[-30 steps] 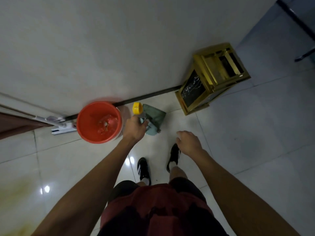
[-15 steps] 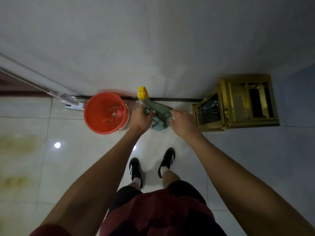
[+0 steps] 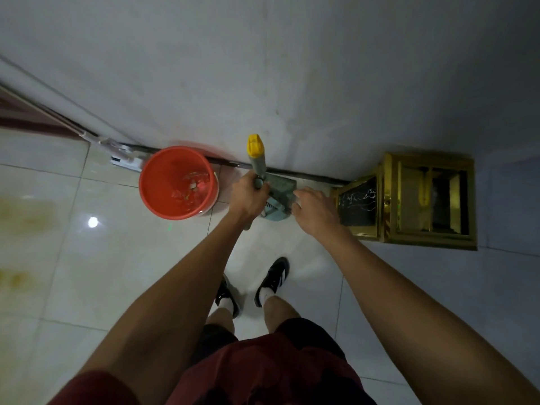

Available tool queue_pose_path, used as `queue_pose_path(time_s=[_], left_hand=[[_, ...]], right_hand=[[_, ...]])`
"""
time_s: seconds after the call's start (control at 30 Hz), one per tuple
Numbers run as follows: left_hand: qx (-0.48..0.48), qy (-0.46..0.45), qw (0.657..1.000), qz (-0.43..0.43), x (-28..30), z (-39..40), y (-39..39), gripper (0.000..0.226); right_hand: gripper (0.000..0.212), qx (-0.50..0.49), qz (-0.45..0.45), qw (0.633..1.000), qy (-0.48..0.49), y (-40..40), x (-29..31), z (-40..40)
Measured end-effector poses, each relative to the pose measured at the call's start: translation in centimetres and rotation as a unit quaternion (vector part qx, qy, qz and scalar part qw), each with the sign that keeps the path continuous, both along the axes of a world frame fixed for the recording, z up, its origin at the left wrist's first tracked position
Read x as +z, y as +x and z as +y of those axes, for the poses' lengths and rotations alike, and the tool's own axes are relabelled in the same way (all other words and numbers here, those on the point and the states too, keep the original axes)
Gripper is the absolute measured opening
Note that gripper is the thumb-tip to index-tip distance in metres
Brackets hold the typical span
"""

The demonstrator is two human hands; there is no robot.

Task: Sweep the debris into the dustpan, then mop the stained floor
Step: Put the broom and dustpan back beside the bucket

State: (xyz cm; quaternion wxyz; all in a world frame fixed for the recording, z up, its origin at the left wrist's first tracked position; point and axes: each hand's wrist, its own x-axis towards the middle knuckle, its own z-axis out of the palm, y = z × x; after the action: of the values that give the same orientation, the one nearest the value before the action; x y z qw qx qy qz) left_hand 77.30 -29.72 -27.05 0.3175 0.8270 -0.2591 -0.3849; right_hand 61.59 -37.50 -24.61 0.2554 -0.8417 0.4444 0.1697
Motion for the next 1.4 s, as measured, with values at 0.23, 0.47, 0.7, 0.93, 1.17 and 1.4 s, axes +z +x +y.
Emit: queue_pose_path(time_s=[0.23, 0.47, 0.7, 0.93, 1.17, 1.4], left_hand=[[-0.063, 0.048, 0.996, -0.041, 2.2, 0.0, -0.1, 0.034], [-0.105, 0.026, 0.992, -0.061, 4.3, 3.3, 0.9, 0.044], [-0.217, 0.075, 0.958, -0.170, 5.6, 10.9, 4.8, 0.032], [-0.238, 0.107, 0.945, -0.199, 5.7, 22.4, 12.5, 0.037], [-0.142, 0.126, 0.955, -0.229, 7.9, 36.1, 23.1, 0.034], [-0.016, 0.132, 0.965, -0.224, 9.5, 45.3, 31.5, 0.035]], right_hand=[[0.035, -0.009, -0.007, 1.000, 0.008, -0.5, 0.0, 0.7], [0.032, -0.024, 0.016, 0.999, 0.018, -0.9, 0.1, 3.8], [0.038, -0.035, 0.050, 0.995, 0.074, 0.6, -1.1, 11.9], [0.044, 0.012, 0.060, 0.995, 0.076, 8.7, -0.1, 20.9], [0.031, 0.109, 0.034, 0.993, 0.020, 22.3, 3.3, 28.7], [0.031, 0.245, -0.009, 0.969, -0.023, 34.6, 6.0, 34.1]])
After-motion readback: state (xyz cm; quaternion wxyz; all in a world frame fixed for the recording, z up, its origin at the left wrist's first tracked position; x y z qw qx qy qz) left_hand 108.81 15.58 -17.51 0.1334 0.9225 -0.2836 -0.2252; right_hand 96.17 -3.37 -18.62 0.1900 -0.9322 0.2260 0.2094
